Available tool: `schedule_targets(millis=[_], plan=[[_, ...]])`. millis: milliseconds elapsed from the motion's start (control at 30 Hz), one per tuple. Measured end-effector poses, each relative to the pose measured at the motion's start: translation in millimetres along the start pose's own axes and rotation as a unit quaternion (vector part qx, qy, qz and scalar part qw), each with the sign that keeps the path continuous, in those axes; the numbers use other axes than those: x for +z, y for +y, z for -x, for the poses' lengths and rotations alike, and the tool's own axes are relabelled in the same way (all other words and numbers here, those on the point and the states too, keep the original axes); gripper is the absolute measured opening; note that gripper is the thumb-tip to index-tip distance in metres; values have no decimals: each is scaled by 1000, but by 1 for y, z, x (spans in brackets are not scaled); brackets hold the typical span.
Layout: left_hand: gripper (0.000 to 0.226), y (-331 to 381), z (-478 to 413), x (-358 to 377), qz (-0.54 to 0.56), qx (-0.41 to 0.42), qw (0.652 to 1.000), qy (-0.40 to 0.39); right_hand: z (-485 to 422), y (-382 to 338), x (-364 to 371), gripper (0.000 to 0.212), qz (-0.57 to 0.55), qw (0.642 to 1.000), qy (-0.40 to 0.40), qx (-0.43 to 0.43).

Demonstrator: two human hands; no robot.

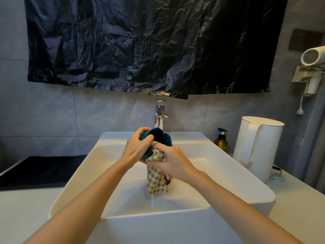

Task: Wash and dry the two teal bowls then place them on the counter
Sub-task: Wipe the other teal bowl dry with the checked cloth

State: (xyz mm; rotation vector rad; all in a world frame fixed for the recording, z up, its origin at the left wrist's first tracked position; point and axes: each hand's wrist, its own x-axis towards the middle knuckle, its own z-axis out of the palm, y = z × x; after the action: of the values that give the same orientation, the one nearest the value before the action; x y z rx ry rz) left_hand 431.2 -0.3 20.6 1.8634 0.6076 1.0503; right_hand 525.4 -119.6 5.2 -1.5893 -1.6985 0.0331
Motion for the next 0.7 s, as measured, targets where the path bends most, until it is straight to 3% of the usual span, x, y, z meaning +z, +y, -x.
schedule_targets(millis=[67, 167, 233, 333, 433, 533, 600, 700], plan=[[20, 0, 0, -1, -8, -8, 1000, -13, -1, 3, -6, 29, 103, 994, -23, -17], [19, 2, -1, -4, 0, -25, 999, -28, -2, 19, -16, 30, 303, 951, -21, -50], [19, 4, -2, -5, 3, -25, 999, -28, -3, 26, -20, 29, 353, 933, -3, -69], [20, 3, -2, -3, 11, -4, 1000, 1, -5, 27, -17, 28, 346, 934, 27, -90], [25, 1, 3, -1, 23, 9, 999, 22, -5, 10, -4, 27, 173, 982, 50, -58], [34, 2, 2, -2, 7, 16, 1000, 25, -8, -3, 3, 26, 101, 992, 55, -45], [30, 2, 0, -4, -4, 12, 1000, 8, -6, 2, -3, 16, 136, 989, 8, -55], [24, 3, -2, -8, -20, -29, 998, -59, -1, 22, -19, 15, 312, 943, -14, -112]])
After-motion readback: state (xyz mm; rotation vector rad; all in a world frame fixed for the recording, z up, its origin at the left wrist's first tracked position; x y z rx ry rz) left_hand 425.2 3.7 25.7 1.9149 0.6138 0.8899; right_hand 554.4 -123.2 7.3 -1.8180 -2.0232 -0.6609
